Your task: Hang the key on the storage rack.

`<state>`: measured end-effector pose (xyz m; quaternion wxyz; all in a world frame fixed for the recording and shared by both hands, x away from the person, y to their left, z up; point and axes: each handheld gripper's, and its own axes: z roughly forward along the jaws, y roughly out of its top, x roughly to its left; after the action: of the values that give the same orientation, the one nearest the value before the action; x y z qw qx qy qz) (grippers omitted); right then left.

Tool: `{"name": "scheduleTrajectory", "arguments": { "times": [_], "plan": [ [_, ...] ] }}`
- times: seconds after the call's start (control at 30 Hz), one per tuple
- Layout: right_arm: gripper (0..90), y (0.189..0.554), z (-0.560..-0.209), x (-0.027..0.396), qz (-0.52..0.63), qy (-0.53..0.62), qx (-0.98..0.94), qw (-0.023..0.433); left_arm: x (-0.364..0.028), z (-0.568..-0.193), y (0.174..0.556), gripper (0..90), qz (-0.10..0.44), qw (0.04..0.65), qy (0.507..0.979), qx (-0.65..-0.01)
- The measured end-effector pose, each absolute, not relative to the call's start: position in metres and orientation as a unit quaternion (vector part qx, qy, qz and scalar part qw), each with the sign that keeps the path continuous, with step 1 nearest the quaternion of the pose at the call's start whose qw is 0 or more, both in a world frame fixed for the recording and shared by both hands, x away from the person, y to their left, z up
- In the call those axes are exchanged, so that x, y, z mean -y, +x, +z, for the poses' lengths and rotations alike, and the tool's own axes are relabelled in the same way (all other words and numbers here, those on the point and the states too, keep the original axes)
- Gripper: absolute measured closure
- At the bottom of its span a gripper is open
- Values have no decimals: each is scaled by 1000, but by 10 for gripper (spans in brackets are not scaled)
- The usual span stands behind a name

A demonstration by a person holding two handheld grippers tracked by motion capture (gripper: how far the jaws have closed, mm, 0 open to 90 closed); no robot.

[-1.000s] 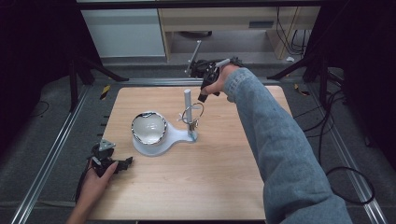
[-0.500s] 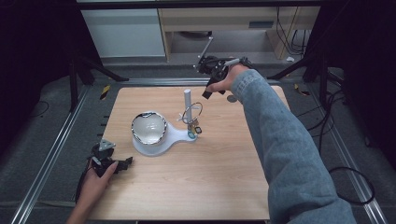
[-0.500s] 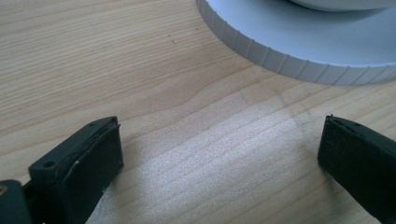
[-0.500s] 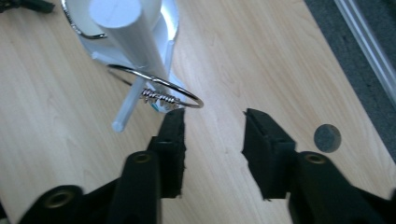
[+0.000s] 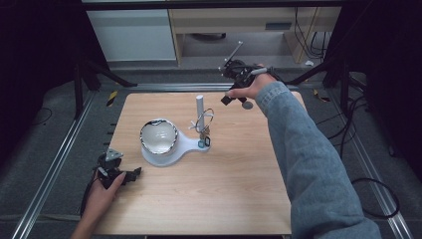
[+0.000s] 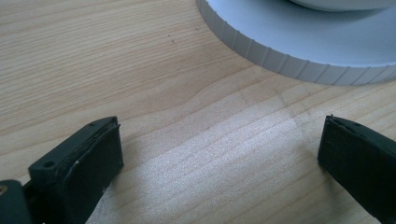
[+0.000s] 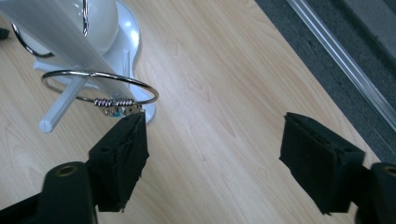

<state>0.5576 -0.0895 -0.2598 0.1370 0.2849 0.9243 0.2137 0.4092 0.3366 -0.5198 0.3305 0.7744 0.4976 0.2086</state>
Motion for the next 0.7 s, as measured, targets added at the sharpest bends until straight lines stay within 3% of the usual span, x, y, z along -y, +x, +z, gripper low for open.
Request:
{"name": "scheduleTrajectory", "arguments": {
  "times": [0.17,0.7],
  "plan": [
    [63,558,-264,97,227,281,-918,165,-336,-520,409,0,209,332,773,-499],
    [81,555,-277,121,301,291,-880,225,-336,-520,409,0,209,332,773,-498]
  ]
}}
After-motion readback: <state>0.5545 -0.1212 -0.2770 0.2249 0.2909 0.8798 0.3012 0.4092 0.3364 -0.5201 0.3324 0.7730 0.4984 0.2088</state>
